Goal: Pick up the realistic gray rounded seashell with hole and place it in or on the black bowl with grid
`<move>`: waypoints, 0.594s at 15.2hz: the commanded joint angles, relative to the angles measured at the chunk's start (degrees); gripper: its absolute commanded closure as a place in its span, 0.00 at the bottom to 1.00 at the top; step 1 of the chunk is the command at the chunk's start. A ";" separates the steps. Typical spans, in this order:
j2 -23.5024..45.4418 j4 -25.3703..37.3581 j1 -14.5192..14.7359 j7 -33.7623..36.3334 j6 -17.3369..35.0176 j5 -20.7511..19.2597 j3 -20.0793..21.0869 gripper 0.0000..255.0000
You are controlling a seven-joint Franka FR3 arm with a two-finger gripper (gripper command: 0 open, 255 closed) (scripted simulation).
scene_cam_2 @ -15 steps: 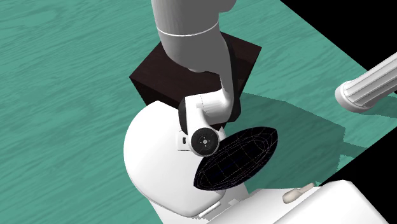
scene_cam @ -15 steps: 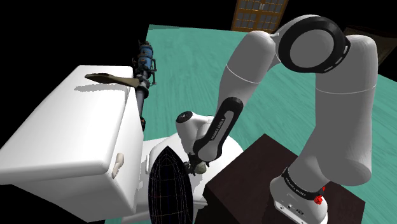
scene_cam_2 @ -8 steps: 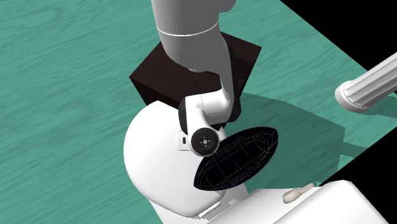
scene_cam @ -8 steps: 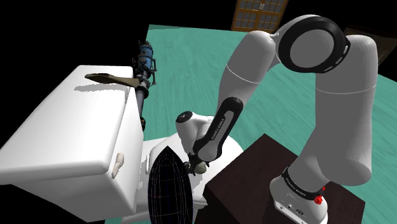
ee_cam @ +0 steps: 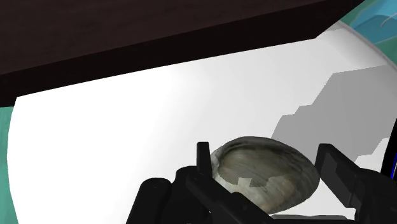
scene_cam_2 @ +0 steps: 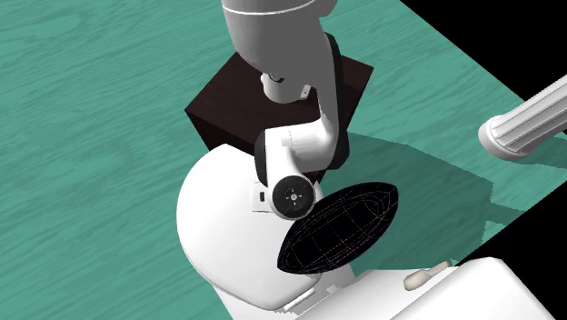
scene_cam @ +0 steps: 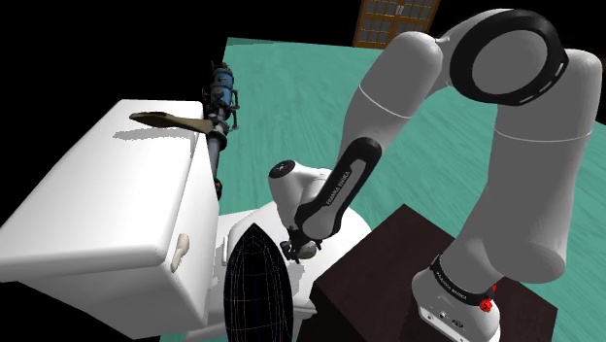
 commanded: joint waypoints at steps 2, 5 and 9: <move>-2.72 -0.57 -0.48 -0.80 -2.09 1.12 0.77 1.00; -5.37 -1.06 -0.89 -1.63 -4.17 2.24 1.42 1.00; -8.83 -1.52 -1.30 -2.73 -7.04 3.74 2.16 1.00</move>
